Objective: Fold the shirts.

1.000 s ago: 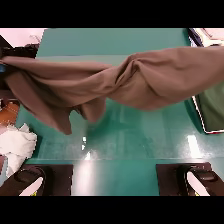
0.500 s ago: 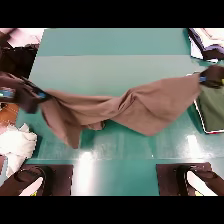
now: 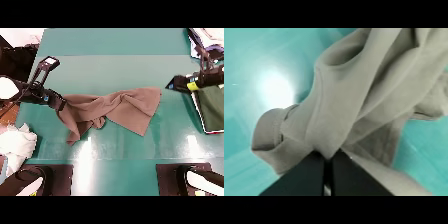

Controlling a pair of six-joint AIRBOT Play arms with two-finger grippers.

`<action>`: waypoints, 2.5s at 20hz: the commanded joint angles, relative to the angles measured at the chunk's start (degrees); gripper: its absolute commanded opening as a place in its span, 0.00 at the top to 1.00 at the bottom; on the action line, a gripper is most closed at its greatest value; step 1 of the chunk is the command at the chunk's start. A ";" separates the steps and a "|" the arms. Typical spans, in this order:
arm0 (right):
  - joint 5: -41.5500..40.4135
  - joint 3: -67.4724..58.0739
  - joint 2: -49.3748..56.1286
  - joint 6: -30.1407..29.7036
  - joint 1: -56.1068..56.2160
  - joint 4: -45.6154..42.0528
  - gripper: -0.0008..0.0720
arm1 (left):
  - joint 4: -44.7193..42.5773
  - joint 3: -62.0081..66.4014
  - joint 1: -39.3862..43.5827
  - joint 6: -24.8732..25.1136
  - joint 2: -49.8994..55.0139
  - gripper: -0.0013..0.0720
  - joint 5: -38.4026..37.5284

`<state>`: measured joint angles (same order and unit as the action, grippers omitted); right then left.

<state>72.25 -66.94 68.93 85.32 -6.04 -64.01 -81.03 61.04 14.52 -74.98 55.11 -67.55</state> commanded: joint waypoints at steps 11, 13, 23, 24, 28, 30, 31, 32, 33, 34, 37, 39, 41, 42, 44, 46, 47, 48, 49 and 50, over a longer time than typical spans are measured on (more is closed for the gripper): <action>-4.50 27.71 -21.79 -1.81 -2.75 1.51 0.27 | 10.05 -0.83 -16.63 -5.22 0.42 0.35 -11.19; -5.35 28.13 -23.80 -1.81 -2.75 1.42 0.27 | 16.09 -5.31 -17.97 -4.11 0.39 0.08 -14.82; -4.55 28.11 -25.49 -1.81 -2.73 1.51 0.28 | 6.99 -23.21 -17.99 -7.43 -1.60 0.08 0.83; -4.52 28.11 -25.49 -1.79 -2.73 1.51 0.28 | 7.17 -24.57 -18.43 -8.15 -1.60 0.08 2.73; -4.37 28.11 -25.49 -1.81 -2.69 1.51 0.28 | 12.09 -28.61 -22.75 -6.86 -1.44 0.08 7.80; -4.28 28.09 -25.49 -1.81 -2.69 1.55 0.27 | 13.31 -29.51 -22.86 -5.31 -0.96 0.34 8.76; -4.15 28.11 -25.49 -1.79 -2.69 1.55 0.28 | 14.67 -30.03 -22.84 -4.72 -0.90 0.47 9.51; -3.91 28.11 -25.49 -1.79 -2.69 1.55 0.28 | 15.74 -30.27 -22.84 -4.31 -0.72 0.47 10.21; -3.41 28.11 -25.49 -1.79 -2.69 1.53 0.28 | 15.96 -30.27 -22.84 -4.33 -0.46 0.47 10.67; -2.67 28.11 -25.49 -1.81 -2.69 1.51 0.27 | 15.96 -30.34 -22.84 -4.31 -0.35 0.47 11.04; -0.63 28.11 -25.49 -1.79 -2.58 1.55 0.28 | 15.96 -30.38 -22.86 -4.37 -0.35 0.66 10.99; 1.62 28.13 -25.49 -1.62 -2.58 1.66 0.27 | 15.96 -30.29 -22.86 -4.57 -0.37 0.93 11.02; 2.80 29.09 -25.53 0.63 -1.73 4.55 0.27 | 15.87 -28.17 -22.86 -4.55 -0.37 0.94 9.29; 2.32 30.73 -25.51 2.19 -0.52 6.01 0.27 | 15.91 -26.10 -22.86 -4.52 -0.46 0.94 8.15; -0.61 36.22 -25.49 6.27 3.08 7.10 0.26 | 15.89 -21.64 -22.86 -4.42 -1.05 0.94 5.99; -7.15 42.47 -25.42 7.93 7.15 13.14 0.26 | 15.93 -17.92 -22.84 -4.04 -1.25 0.94 4.46; -11.91 45.16 -24.87 8.50 9.57 17.09 0.26 | 15.96 -16.74 -22.84 -4.07 -1.25 0.94 4.33; -16.59 47.17 -23.76 8.79 12.15 20.50 0.26 | 15.96 -16.15 -22.86 -4.07 -1.25 0.94 4.35; -21.38 48.85 -21.99 8.76 15.28 24.02 0.26 | 15.98 -16.11 -22.84 -4.07 -1.25 0.94 4.46; -25.38 49.64 -19.89 8.76 18.21 26.62 0.26 | 15.96 -16.13 -22.86 -4.04 -1.22 0.94 4.24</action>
<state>59.29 -22.09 45.93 92.49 5.43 -47.11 -65.08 43.07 -8.27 -79.22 53.98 -62.35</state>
